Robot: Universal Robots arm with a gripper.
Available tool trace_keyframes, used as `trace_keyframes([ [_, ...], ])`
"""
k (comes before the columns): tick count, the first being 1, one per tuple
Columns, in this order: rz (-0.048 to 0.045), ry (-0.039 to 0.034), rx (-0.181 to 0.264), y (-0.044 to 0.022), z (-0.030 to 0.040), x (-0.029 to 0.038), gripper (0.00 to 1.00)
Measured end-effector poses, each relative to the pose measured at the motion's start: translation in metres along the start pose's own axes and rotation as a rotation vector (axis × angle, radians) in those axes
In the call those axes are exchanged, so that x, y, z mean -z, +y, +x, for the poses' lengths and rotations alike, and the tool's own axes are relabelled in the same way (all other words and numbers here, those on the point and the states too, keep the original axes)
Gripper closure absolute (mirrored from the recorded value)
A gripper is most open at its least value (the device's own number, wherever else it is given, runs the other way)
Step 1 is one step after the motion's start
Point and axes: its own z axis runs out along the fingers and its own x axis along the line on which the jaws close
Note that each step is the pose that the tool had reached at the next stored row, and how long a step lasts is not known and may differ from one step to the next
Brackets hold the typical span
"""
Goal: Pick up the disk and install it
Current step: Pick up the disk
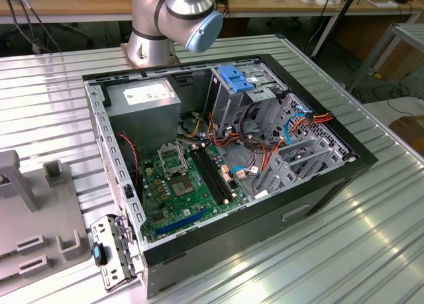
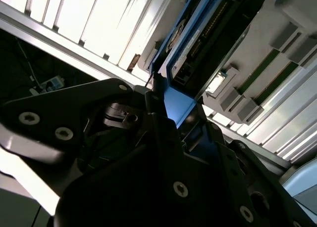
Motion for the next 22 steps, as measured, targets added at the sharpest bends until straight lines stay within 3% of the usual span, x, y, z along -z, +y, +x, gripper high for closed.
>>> trace_keyframes([
  [2,0.0002,-0.0001,0.000,-0.0001,-0.0001,0.0059,0.63],
  [5,0.0002,-0.0001,0.000,-0.0005,-0.0004,0.0234,0.63],
  [7,0.0002,-0.0001,0.000,-0.0009,-0.0007,0.0417,0.63],
  [22,0.0001,0.0005,0.000,-0.0026,-0.0020,0.1169,0.63],
])
